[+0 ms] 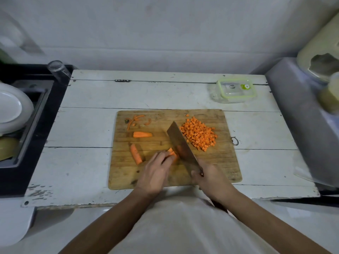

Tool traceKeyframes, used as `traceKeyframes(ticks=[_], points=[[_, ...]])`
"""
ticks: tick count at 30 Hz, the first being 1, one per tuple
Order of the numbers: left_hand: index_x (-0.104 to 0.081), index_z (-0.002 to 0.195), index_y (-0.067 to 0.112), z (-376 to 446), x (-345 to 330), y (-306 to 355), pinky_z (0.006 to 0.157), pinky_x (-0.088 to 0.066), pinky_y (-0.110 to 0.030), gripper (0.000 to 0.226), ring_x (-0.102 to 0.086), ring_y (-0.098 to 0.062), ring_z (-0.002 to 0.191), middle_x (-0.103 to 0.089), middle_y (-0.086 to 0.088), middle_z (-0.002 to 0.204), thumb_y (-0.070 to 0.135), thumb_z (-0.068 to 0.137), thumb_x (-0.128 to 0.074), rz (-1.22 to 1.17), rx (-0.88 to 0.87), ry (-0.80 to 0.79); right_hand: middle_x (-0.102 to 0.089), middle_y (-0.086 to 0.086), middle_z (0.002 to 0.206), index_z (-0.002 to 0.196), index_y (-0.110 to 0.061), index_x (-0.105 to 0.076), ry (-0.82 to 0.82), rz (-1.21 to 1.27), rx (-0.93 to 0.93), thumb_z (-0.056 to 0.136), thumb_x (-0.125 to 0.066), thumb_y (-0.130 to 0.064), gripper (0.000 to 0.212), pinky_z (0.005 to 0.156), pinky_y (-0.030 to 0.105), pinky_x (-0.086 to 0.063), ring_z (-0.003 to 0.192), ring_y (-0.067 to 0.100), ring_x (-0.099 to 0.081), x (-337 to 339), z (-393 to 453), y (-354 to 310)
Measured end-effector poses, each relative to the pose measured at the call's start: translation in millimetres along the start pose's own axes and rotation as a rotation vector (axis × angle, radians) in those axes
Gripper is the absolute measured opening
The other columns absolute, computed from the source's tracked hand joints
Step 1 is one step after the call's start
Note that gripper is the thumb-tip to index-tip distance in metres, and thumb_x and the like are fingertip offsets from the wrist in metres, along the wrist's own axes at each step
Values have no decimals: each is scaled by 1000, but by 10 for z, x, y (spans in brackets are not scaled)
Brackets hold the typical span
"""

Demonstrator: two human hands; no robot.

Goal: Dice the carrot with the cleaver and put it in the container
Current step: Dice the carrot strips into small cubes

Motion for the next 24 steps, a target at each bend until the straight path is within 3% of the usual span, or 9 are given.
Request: traceKeyframes(ticks=[3,6,10,14,20,24], points=[[-68,125,14,7,-36,-20,91,-57,-37,42,-57,-21,115,-61,-4,124,2,86,-75,-10,6,0,-67,0,81,113,-32,-52,-16,32,-25,101,-43,-32,15,62,43,-56,64,23,-66,15,-49,36],[-69,125,11,-5,-66,-18,90,-57,-37,40,-53,-21,121,-61,-5,127,4,86,-75,37,-6,-25,-66,8,84,102,-16,-51,46,-131,-26,105,-37,-32,21,62,40,-47,74,30,-63,159,-142,-4],[-70,122,10,-4,-6,32,80,-60,-36,41,-54,-23,122,-62,-6,125,4,83,-79,80,-15,-29,-67,6,84,96,-17,-50,77,-349,71,107,-32,-32,25,64,41,-49,74,29,-63,261,-338,-218],[-69,122,8,-5,6,52,75,-60,-37,40,-55,-25,118,-61,-7,122,4,84,-76,82,-14,-44,-69,4,92,104,-18,-49,-6,-495,84,102,-45,-19,5,61,35,-42,80,28,-66,60,-349,-252],[-68,122,7,-6,15,68,80,-59,-38,39,-55,-25,115,-61,-8,120,0,84,-75,68,-25,-59,-69,2,91,107,-16,-49,-2,-644,102,94,-56,-12,15,62,31,-35,79,24,-68,-25,-384,-302],[-69,115,8,-4,22,109,87,-57,-38,36,-55,-25,108,-61,-9,114,-6,82,-72,76,-88,-52,-67,1,78,100,-15,-49,64,-646,48,86,-66,-8,23,52,31,-33,65,24,-66,-52,-440,-262]])
Point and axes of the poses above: each hand's wrist, its own z-axis towards the middle knuckle, its own x-axis out of the back of the hand, y = z × x, the point moved 10 cm from there along z, towards the middle knuckle
